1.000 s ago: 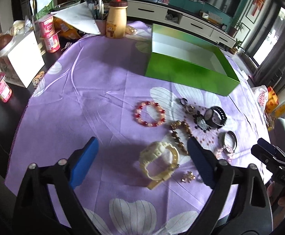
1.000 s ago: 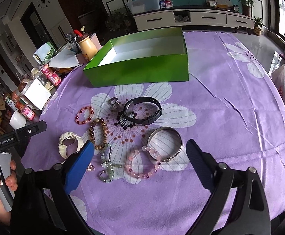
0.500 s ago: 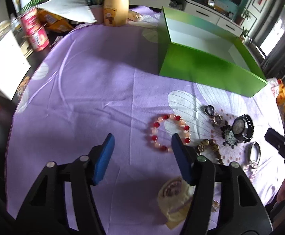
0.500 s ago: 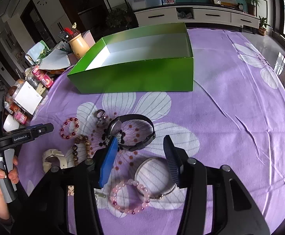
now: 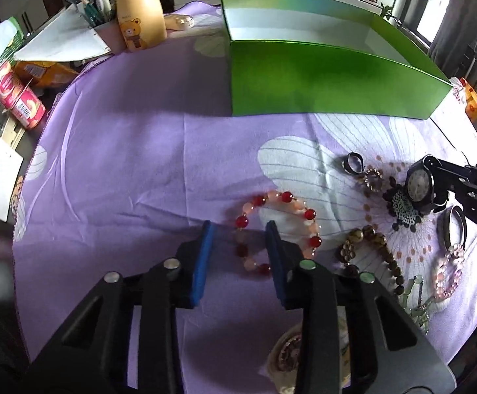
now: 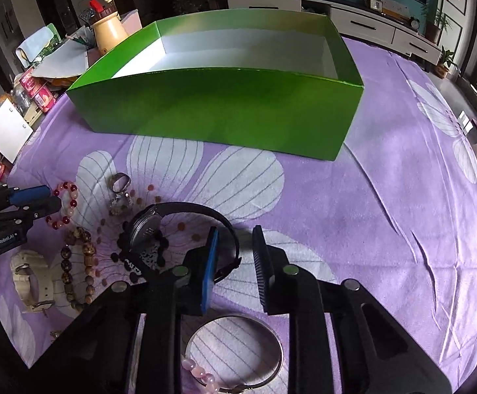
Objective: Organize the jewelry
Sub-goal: 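Grasp the red-and-white bead bracelet with the left tool while the right tool grasps the black watch, then carry both items into the green box and open both tools to release them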
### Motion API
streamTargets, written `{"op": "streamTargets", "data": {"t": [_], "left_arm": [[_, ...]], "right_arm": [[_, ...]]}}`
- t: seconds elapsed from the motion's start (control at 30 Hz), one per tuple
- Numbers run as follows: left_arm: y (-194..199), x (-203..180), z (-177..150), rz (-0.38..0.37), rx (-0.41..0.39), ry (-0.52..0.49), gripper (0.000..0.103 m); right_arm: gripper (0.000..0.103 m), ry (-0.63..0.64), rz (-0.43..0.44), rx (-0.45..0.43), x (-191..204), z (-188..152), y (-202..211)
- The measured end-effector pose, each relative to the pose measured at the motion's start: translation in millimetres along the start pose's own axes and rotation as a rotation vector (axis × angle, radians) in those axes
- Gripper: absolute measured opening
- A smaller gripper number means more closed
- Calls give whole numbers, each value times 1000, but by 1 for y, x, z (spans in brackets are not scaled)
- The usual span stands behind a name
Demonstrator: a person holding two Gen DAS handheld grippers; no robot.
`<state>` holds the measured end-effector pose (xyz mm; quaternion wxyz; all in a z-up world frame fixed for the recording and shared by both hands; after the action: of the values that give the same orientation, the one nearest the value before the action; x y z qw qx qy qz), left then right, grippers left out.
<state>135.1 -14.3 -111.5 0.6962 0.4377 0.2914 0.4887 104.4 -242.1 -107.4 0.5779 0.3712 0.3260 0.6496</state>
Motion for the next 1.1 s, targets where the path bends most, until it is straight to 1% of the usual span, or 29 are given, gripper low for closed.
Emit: {"op": "streamTargets", "data": {"t": [0.03, 0.1, 0.17, 0.2, 0.27, 0.37, 0.47, 0.53, 0.6, 0.7, 0.87, 1.03, 1.1], "left_arm": [[1, -2, 0, -9, 0, -11, 13], [1, -8, 1, -15, -2, -40, 8], [1, -8, 1, -12, -6, -37, 7], [1, -4, 0, -28, -9, -17, 7], [2, 0, -1, -55, -12, 16, 7], [8, 9, 0, -84, -35, 56, 7], [26, 11, 7, -103, -84, 71, 7], [37, 8, 13, -101, -112, 60, 7], [45, 6, 21, -107, -134, 57, 7], [57, 3, 36, -125, -162, 58, 7], [80, -2, 61, -132, -219, 49, 7], [102, -11, 103, -130, -276, 31, 7], [101, -13, 122, -131, -279, 33, 7]], "right_arm": [[15, 15, -9, -5, 2, 0, -1], [13, 35, -34, -17, 6, 0, -1], [11, 39, -44, -26, 8, -1, -2], [11, 34, -41, -27, 8, -1, -1], [6, 17, -29, -43, 6, 1, 4], [6, 19, -44, -93, 6, 6, 22], [4, 21, -41, -127, 6, 12, 39], [4, 40, -70, -160, 6, 16, 51], [4, 47, -79, -177, 6, 20, 59], [4, 39, -73, -192, 3, 26, 67], [4, 24, -67, -223, 0, 40, 77], [4, 3, -53, -252, -4, 63, 77], [4, -12, -42, -260, -7, 75, 74]]}}
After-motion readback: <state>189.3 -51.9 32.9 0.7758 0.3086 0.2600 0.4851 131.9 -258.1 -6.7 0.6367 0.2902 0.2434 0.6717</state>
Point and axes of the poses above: each gripper's, at about its wrist camera, not at the fingertips, and y roughly against the way its jaws point, x to its left, z to its top, the point moved 1 cm from there along -y, roughly the way its jaws point, and after that the axes turned 2 degrees about -y, right-handed, at the moved point
